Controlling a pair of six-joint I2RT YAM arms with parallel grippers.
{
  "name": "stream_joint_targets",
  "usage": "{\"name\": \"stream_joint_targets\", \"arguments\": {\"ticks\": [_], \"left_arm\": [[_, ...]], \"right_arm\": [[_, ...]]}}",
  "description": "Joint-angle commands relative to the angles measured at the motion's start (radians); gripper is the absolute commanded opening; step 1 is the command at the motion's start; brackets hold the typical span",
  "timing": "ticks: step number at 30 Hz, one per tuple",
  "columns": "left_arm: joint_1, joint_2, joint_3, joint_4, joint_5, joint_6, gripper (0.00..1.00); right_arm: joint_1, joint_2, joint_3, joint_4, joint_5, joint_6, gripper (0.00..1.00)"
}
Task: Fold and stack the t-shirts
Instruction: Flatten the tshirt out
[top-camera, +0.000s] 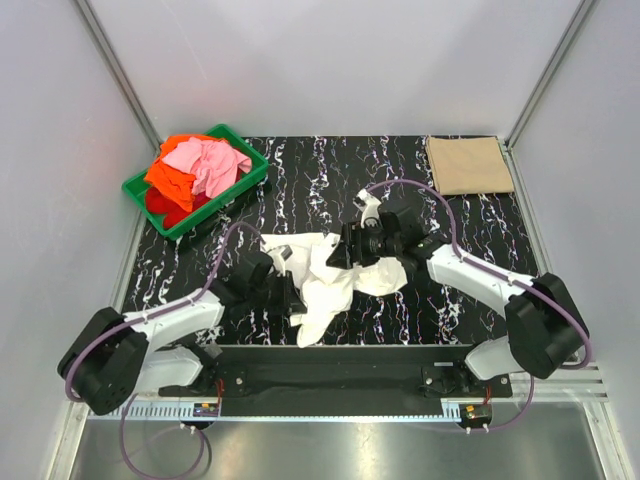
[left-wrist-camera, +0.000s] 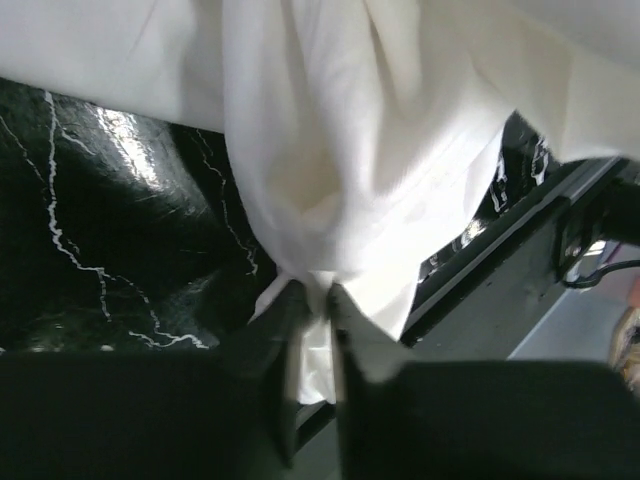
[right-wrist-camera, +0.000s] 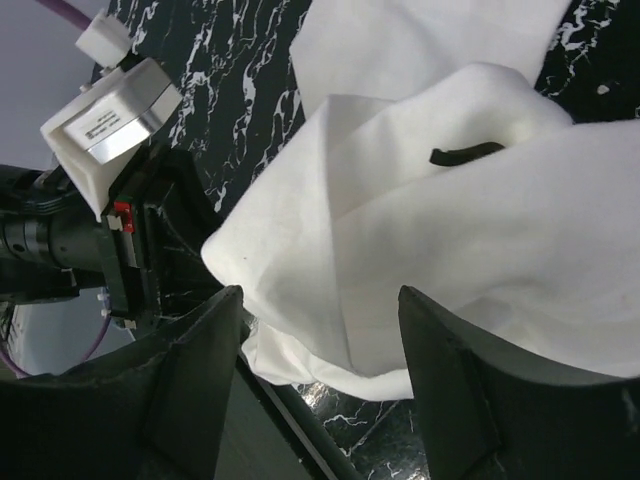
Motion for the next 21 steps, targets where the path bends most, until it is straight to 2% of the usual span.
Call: {"name": "stream_joint_targets", "arguments": {"ticks": [1,2,3,5,7,8,9,10,11,15,18,21], "left_arm": [[-0.004,0.013,0.085,0.069,0.031,-0.004,0.0],[-0.006,0.014,0.1,0.061,0.026,-0.003,0.0],[-0.004,0.013,0.14,0.034,0.01,0.003,0.0],[-0.004,0.01,0.194,-0.042,-0.02,0.037,0.0],[-0.003,0.016,0.319,-0.156,-0.084,0.101,0.0],[-0.001,0.022,0.373,-0.201,-0.113,0.127,0.0],[0.009,0.04,0.492,-0.247,-0.174,0.152,0.0],[0.017,0.051,0.555,-0.34,-0.196,0.201,0.0],[0.043,0.077,0.685,-0.384,-0.242,0.223,0.0],[0.127,0.097,0.939,-0.534,-0.285,0.295,0.0],[0.172,0.102,1.075,-0.617,-0.308,0.333,0.0],[0.2,0.092,1.126,-0.672,-0.304,0.359,0.0]], "right_arm": [[0.008,0.024,0.056,0.099,-0.061,0.02,0.6],[0.008,0.024,0.059,0.096,-0.041,0.023,0.4],[0.008,0.021,0.064,0.084,0.008,0.023,0.29],[0.005,0.001,0.094,0.07,0.057,0.011,0.16],[-0.005,-0.02,0.175,-0.017,0.209,-0.035,0.0],[-0.013,-0.023,0.217,-0.06,0.282,-0.048,0.0],[-0.03,-0.022,0.263,-0.15,0.423,-0.057,0.0],[-0.053,-0.017,0.363,-0.191,0.476,-0.068,0.0],[-0.12,-0.014,0.415,-0.226,0.527,-0.071,0.0],[-0.289,-0.013,0.681,-0.395,0.564,-0.046,0.0],[-0.324,-0.01,0.813,-0.496,0.631,-0.075,0.0],[-0.326,-0.026,0.84,-0.55,0.674,-0.08,0.0]]}}
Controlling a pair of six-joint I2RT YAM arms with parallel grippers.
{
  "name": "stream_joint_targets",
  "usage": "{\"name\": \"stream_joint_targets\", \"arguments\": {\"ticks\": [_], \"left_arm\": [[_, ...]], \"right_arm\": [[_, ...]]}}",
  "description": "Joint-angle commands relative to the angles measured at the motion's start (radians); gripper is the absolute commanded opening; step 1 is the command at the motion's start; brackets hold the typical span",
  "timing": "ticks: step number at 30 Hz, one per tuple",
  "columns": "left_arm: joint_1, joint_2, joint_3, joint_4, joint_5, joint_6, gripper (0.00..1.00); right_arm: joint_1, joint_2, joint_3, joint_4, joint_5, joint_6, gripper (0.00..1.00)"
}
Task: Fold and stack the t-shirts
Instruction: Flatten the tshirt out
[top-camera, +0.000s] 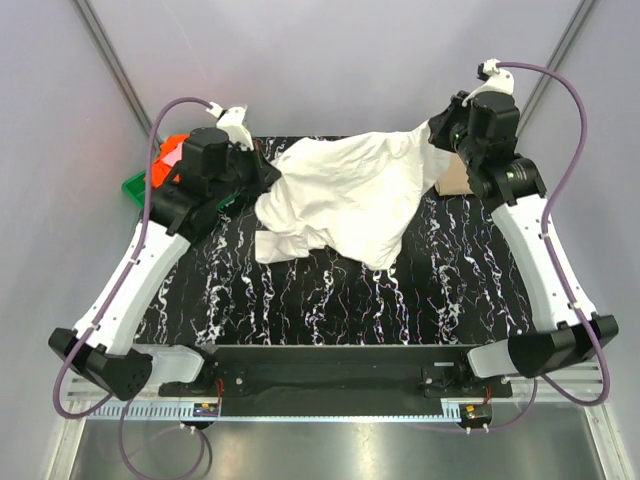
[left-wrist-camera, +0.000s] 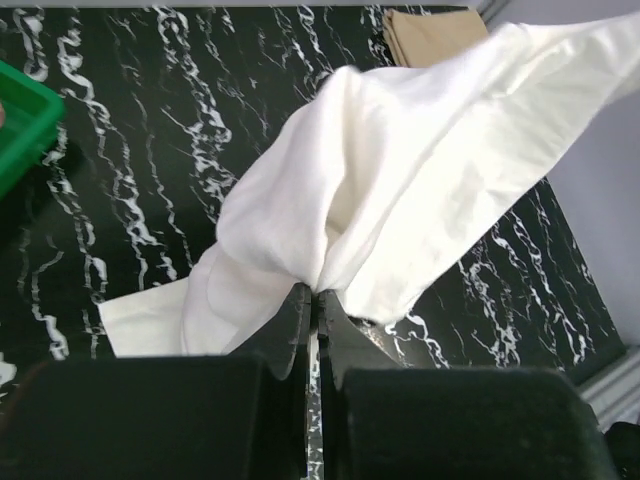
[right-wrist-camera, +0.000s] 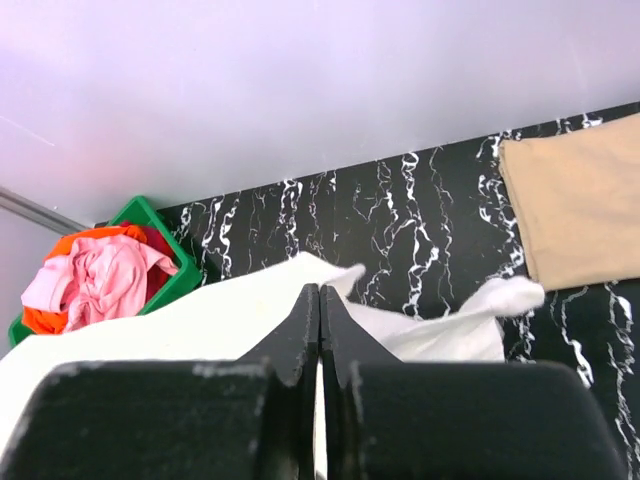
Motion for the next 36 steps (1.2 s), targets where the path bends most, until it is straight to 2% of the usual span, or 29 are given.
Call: {"name": "stream_joint_targets", "arguments": {"ticks": [1,12,16,19,21,22,26,28,30,32,33,34,36], "left_arm": [[0.016,-0.023,0.051,-0.131,-0.033,0.073,0.0],[0.066,-0.06,0.022,-0.148,-0.031,0.102,0.0],[0.076,-0.02,0.064,-0.092,-0.08,0.093,0.0],[0.096,0.052,0.136,-0.009,-0.089,0.082,0.0],[0.113,0.123,0.238,0.008,-0.142,0.073,0.0],[0.133,0.171,0.33,0.007,-0.142,0.065,0.0],[0.168,0.248,0.528,0.008,-0.099,0.042,0.0],[0.17,0.25,0.571,0.01,-0.099,0.045,0.0],[0.168,0.227,0.555,0.008,-0.099,0.053,0.0],[0.17,0.158,0.451,0.008,-0.065,0.055,0.0],[0.168,0.125,0.393,0.01,-0.056,0.05,0.0],[0.168,0.047,0.261,0.013,-0.042,0.048,0.0],[0.165,-0.038,0.111,0.019,-0.002,0.013,0.0]], "right_arm": [[0.023,-0.047,0.029,-0.152,0.1,-0.013,0.0],[0.025,-0.164,-0.03,-0.224,0.279,-0.008,0.0],[0.023,-0.113,-0.009,-0.171,0.289,-0.066,0.0],[0.023,-0.024,0.067,-0.099,0.264,-0.112,0.0],[0.023,0.054,0.161,-0.053,0.27,-0.144,0.0],[0.019,0.083,0.198,-0.04,0.279,-0.153,0.0],[-0.009,0.2,0.402,-0.036,0.308,-0.201,0.0],[-0.017,0.232,0.48,-0.037,0.31,-0.233,0.0],[-0.018,0.22,0.506,-0.039,0.301,-0.256,0.0],[-0.017,0.17,0.458,-0.039,0.251,-0.265,0.0],[-0.018,0.145,0.425,-0.04,0.24,-0.261,0.0],[-0.017,0.116,0.384,-0.045,0.221,-0.25,0.0],[-0.02,0.007,0.217,-0.074,0.194,-0.194,0.0]]}}
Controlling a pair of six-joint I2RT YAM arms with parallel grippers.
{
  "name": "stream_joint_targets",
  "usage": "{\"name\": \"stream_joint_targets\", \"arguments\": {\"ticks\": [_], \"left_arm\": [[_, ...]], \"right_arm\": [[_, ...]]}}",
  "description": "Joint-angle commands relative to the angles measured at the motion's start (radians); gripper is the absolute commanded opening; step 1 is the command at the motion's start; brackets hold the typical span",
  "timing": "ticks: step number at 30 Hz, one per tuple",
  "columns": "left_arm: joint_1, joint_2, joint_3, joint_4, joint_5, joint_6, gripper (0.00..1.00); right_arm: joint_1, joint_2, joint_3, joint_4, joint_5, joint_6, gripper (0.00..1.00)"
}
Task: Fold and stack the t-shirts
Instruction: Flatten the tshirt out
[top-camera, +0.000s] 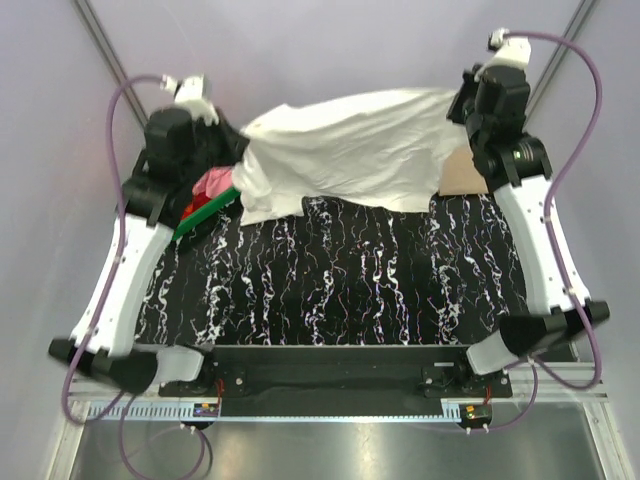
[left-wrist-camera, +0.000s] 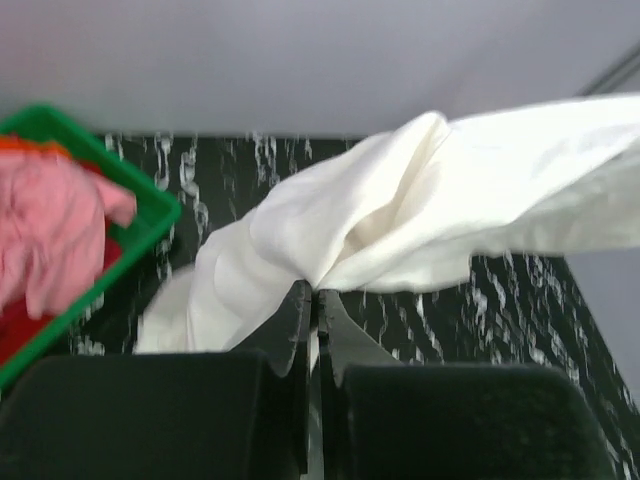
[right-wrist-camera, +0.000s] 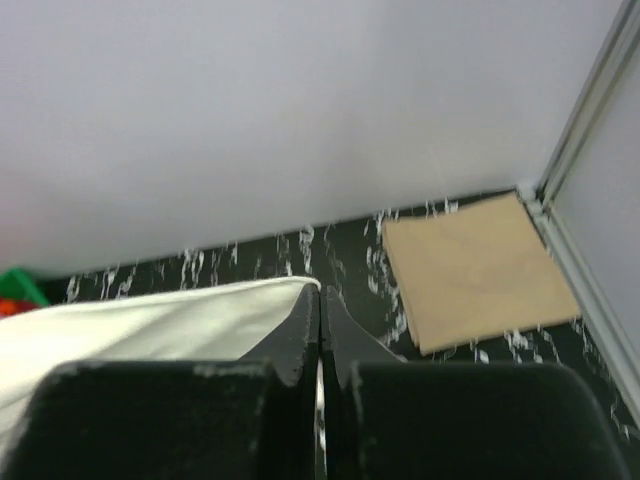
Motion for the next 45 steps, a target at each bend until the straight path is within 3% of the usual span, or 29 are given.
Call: {"name": "stream_joint_targets", "arguments": {"ticks": [1,2,7,11,12,13,16,17,21,25,29,36,39,45], "left_arm": [[-0.006,-0.209,-0.316,0.026,0.075,-0.058,0.0],[-0.01,-0.254,-0.402,0.033,0.118,-0.08,0.0],[-0.067,-0.493,-0.942,0.073,0.178,-0.247,0.0],[-0.07,-0.604,-1.199,0.098,0.109,-0.393,0.12],[-0.07,-0.621,-1.231,0.104,0.092,-0.441,0.26],[-0.07,-0.65,-1.272,0.105,0.071,-0.456,0.31],[-0.07,-0.674,-1.285,0.109,0.008,-0.456,0.48],[-0.07,-0.677,-1.281,0.107,-0.011,-0.453,0.5],[-0.07,-0.644,-1.242,0.147,0.041,-0.404,0.57],[-0.07,-0.576,-1.216,0.151,0.107,-0.356,0.6],[-0.07,-0.553,-1.219,0.162,0.143,-0.344,0.6],[-0.07,-0.579,-1.241,0.173,0.149,-0.336,0.64],[-0.07,-0.57,-1.251,0.168,0.127,-0.383,0.71],[-0.069,-0.567,-1.267,0.19,0.112,-0.407,0.71]], "right_arm": [[-0.002,-0.198,-0.19,-0.016,-0.079,0.053,0.0],[-0.001,-0.24,-0.353,-0.028,-0.101,0.081,0.0],[-0.001,-0.499,-0.828,-0.069,-0.217,0.285,0.03],[-0.002,-0.57,-1.133,-0.13,-0.336,0.434,0.13],[-0.002,-0.565,-1.166,-0.141,-0.342,0.478,0.14],[-0.002,-0.559,-1.192,-0.157,-0.33,0.489,0.14],[-0.002,-0.509,-1.255,-0.209,-0.261,0.547,0.23],[-0.002,-0.48,-1.254,-0.23,-0.251,0.567,0.32],[-0.002,-0.423,-1.231,-0.282,-0.193,0.685,0.5],[-0.016,-0.378,-1.197,-0.292,-0.105,0.811,0.5],[-0.132,-0.306,-1.173,-0.275,-0.067,0.894,0.44],[-0.312,-0.225,-1.183,-0.169,-0.129,0.88,0.41],[-0.335,-0.197,-1.191,-0.138,-0.143,0.868,0.4],[-0.381,-0.185,-1.237,-0.082,-0.13,0.862,0.4]]}}
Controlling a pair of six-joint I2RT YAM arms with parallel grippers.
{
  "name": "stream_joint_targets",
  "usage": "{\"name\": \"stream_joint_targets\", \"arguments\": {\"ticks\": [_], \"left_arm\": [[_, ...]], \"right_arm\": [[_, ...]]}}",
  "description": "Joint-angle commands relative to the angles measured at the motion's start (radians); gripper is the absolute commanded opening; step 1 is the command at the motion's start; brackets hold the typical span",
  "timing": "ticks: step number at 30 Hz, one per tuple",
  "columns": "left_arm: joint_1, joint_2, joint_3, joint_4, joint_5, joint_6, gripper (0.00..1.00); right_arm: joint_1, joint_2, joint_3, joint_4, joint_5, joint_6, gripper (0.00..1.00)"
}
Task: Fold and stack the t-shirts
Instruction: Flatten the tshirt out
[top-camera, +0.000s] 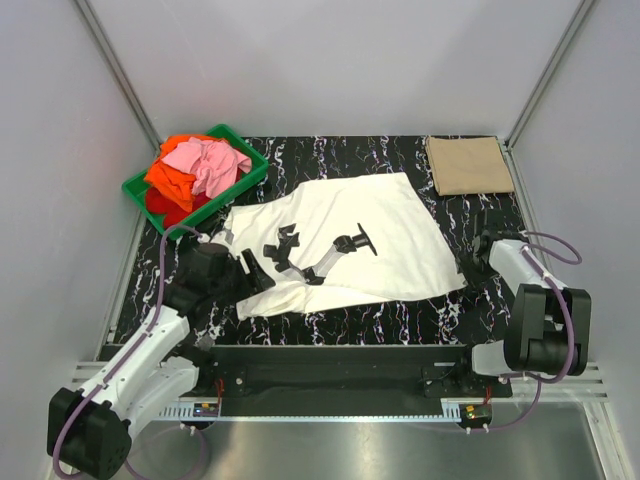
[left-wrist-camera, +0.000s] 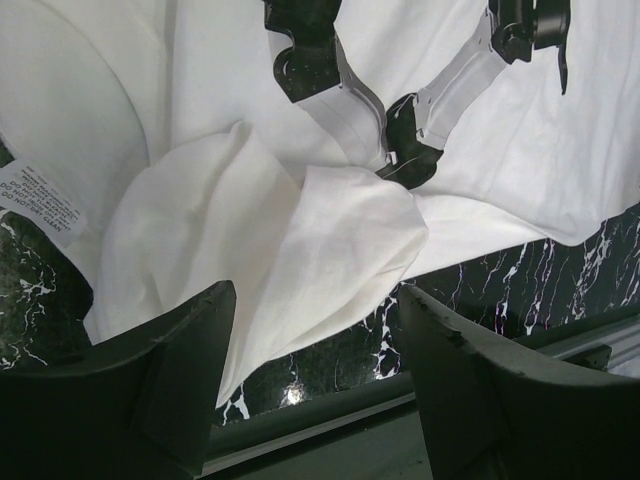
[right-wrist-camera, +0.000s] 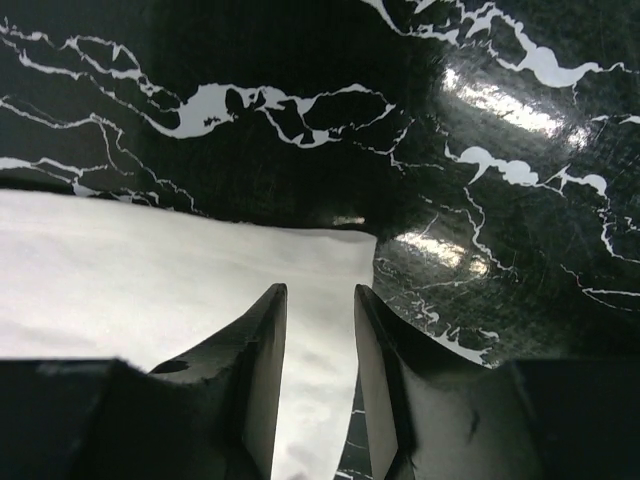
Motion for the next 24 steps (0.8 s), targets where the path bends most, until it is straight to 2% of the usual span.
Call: {"name": "stream_joint_targets", "arguments": {"ticks": [1,9,12,13,14,18,19,22,24], "left_arm": [[0.0,-0.005,-0.003,0.054,-0.012,-0.011,0.71],[0.001,-0.002,0.009,0.054,-0.021,-0.015,0.7],[0.001,-0.002,0.011,0.053,-0.041,-0.02,0.7],[0.001,0.0,0.015,0.041,-0.056,-0.023,0.7],[0.006,0.006,0.033,0.021,-0.082,-0.032,0.7],[0.02,0.026,0.112,-0.116,-0.299,-0.081,0.72],[0.02,0.026,0.128,-0.19,-0.399,-0.104,0.74],[0.023,0.014,0.147,-0.255,-0.498,-0.178,0.74],[0.026,0.008,0.132,-0.266,-0.515,-0.219,0.74]], "right_arm": [[-0.03,0.015,-0.034,0.069,0.018,0.008,0.4],[-0.05,0.119,-0.064,0.154,-0.014,-0.009,0.38],[-0.058,0.122,-0.073,0.155,-0.008,-0.012,0.22],[-0.062,0.101,-0.077,0.154,-0.007,-0.015,0.07],[-0.067,0.084,-0.08,0.155,-0.004,-0.02,0.0],[-0.067,-0.048,-0.07,0.131,0.027,-0.04,0.0],[-0.067,-0.112,-0.054,0.117,0.041,-0.047,0.0],[-0.067,-0.221,-0.031,0.068,0.082,-0.072,0.0],[-0.067,-0.264,-0.031,0.056,0.084,-0.078,0.0]]}}
